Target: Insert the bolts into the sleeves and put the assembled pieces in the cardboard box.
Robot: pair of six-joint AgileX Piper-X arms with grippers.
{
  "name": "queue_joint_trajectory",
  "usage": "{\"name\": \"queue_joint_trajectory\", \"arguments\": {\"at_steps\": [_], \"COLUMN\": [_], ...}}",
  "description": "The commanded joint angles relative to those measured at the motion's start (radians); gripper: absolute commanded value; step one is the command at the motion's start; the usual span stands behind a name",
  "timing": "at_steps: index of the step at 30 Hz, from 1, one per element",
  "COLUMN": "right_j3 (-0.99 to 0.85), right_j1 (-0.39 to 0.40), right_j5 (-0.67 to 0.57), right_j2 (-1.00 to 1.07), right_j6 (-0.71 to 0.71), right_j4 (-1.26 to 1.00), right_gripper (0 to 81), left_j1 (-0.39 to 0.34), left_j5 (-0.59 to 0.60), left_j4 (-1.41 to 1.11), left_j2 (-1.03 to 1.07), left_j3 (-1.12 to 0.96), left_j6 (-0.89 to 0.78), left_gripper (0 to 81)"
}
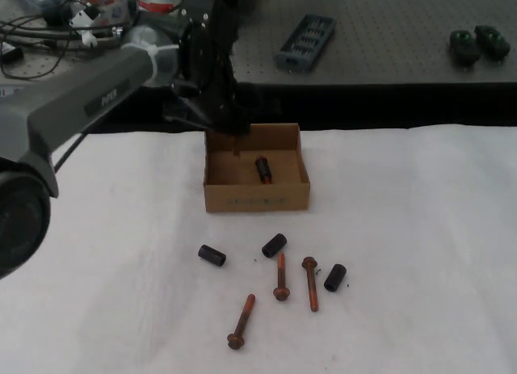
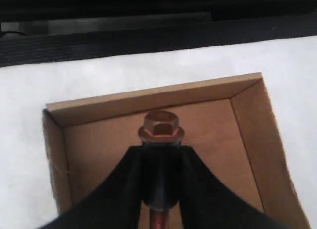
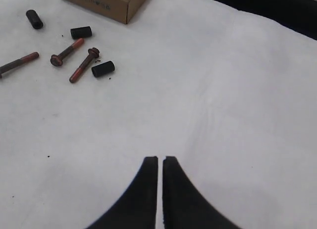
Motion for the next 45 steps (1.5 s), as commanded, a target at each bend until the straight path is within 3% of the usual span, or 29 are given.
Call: {"name": "queue_joint_trajectory", "arguments": {"at_steps": [1, 8, 13, 25, 27, 32, 34, 39, 45], "right_j3": [0.004, 0.014, 0.014, 0.014, 0.014, 0.014, 0.014, 0.014, 0.012], "right_j1": [-0.006, -0.006, -0.006, -0.006, -0.006, -0.006, -0.006, -0.006, -0.006], "right_j5": [0.005, 0.001, 0.001, 0.001, 0.001, 0.001, 0.001, 0.002, 0.002], "right_j2": [-0.008, -0.008, -0.008, -0.008, -0.008, -0.008, -0.008, -0.008, -0.008], "right_j6": [0.002, 0.002, 0.002, 0.002, 0.002, 0.002, 0.002, 0.002, 0.002], "right_j4": [-0.002, -0.01, -0.01, -0.01, -0.01, -0.01, -0.01, -0.019, -0.099], "right_gripper": [3.9, 3.9, 3.9, 3.9, 3.9, 3.9, 3.9, 3.9, 3.9], "left_j1": [-0.004, -0.011, -0.018, -0.025, -0.024, -0.034, -0.036, -0.038, -0.03], "left_j5": [0.049, 0.104, 0.02, 0.027, 0.044, 0.049, 0.049, 0.103, 0.117], "left_j4": [-0.019, -0.016, 0.038, 0.089, 0.094, 0.094, 0.094, 0.096, 0.117], "left_j2": [0.015, 0.053, 0.054, 0.054, 0.054, 0.054, 0.054, 0.027, -0.094], "left_j3": [-0.015, -0.015, -0.013, -0.013, -0.013, -0.013, -0.013, -0.013, -0.013], "left_j6": [-0.048, -0.105, -0.105, -0.105, -0.1, -0.1, -0.1, -0.1, -0.038], "left_gripper": [0.6, 0.6, 0.6, 0.4, 5.0, 26.5, 30.0, 25.2, 13.1]}}
